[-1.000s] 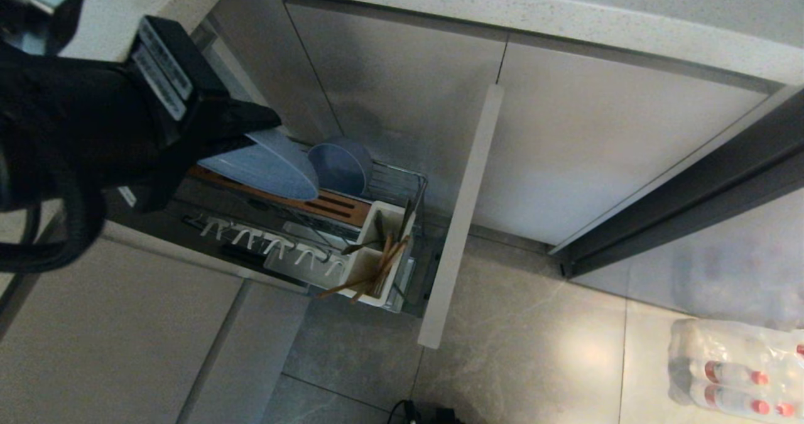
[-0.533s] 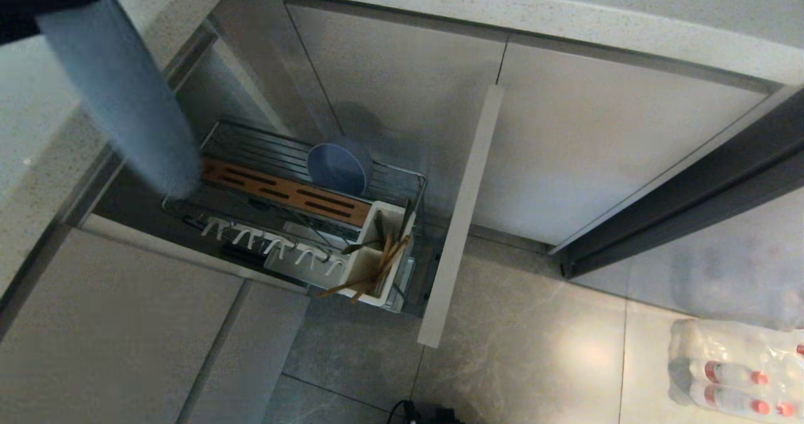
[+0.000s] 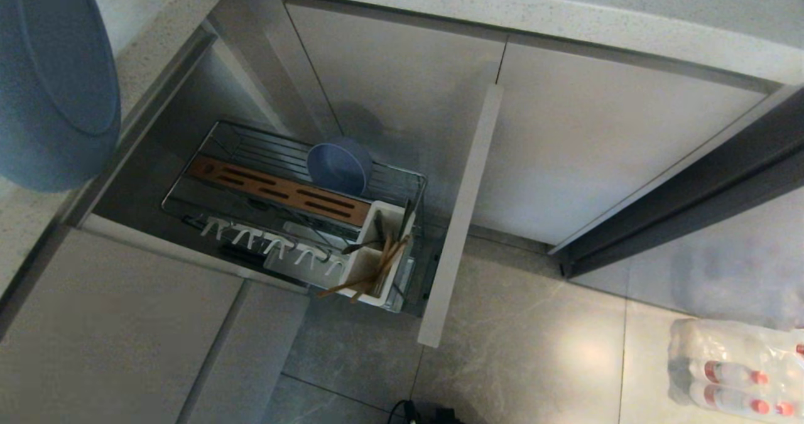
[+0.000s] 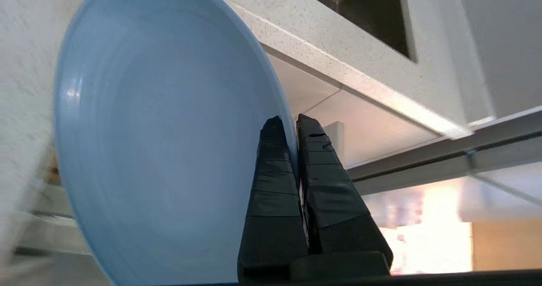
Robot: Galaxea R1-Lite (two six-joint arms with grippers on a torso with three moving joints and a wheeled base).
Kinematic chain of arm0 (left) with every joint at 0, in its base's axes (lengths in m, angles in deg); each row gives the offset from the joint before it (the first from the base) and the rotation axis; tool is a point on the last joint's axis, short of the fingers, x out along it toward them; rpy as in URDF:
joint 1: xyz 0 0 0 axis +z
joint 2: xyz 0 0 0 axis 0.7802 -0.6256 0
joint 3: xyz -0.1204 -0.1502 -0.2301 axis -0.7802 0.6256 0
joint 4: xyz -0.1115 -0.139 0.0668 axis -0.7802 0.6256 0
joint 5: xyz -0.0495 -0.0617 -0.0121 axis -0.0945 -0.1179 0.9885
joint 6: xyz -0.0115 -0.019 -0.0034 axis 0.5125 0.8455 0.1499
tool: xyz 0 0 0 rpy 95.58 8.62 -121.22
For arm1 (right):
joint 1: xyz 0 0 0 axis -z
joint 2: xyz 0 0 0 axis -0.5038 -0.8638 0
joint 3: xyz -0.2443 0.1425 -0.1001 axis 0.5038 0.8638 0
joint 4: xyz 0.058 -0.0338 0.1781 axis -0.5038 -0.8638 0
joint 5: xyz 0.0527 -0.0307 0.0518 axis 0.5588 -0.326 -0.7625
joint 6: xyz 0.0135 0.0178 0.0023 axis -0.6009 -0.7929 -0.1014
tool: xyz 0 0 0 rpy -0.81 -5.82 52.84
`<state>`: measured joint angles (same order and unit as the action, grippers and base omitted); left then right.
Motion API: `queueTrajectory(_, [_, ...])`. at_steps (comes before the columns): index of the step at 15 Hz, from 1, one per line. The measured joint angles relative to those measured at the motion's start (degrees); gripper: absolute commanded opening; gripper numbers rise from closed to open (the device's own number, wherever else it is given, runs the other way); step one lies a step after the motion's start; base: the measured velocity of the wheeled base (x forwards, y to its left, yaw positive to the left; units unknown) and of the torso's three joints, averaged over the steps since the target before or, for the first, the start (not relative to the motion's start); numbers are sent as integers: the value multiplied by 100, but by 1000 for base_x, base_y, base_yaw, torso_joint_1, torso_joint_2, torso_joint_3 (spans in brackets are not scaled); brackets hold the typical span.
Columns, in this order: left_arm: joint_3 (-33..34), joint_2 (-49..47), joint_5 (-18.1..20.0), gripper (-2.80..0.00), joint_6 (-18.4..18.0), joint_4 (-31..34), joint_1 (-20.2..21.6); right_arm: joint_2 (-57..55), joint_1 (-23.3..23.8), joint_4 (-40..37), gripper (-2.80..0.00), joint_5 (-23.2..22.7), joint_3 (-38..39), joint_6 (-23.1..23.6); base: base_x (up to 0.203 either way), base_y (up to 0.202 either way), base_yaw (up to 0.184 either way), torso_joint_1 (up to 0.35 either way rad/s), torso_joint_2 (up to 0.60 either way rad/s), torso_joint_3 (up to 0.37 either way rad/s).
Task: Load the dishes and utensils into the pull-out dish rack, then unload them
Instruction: Take the plate out of the cupboard
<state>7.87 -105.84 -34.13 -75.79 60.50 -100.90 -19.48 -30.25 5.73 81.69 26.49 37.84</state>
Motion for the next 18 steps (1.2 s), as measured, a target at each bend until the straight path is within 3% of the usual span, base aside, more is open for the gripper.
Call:
queueTrajectory(7, [-13, 50, -33, -280, -1103, -389, 88, 0, 0, 0, -280, -1, 0, 0, 0, 0, 0, 0, 0, 0])
queueTrajectory(9, [0, 48, -237, -280, -1351, -378, 264, 0, 0, 0, -280, -2, 0, 0, 0, 0, 0, 0, 0, 0])
queueTrajectory(11, [6, 5, -606, -280, -1649, -388, 626, 0, 0, 0, -280, 0, 0, 0, 0, 0, 0, 0, 0, 0])
queueTrajectory(14, [-51, -108, -805, -280, -1880, -390, 1388, 0, 0, 0, -280, -1, 0, 0, 0, 0, 0, 0, 0, 0])
queueTrajectory(18, [-239, -312, -794, -280, -2241, -380, 2921, 0, 0, 0, -280, 0, 0, 0, 0, 0, 0, 0, 0, 0])
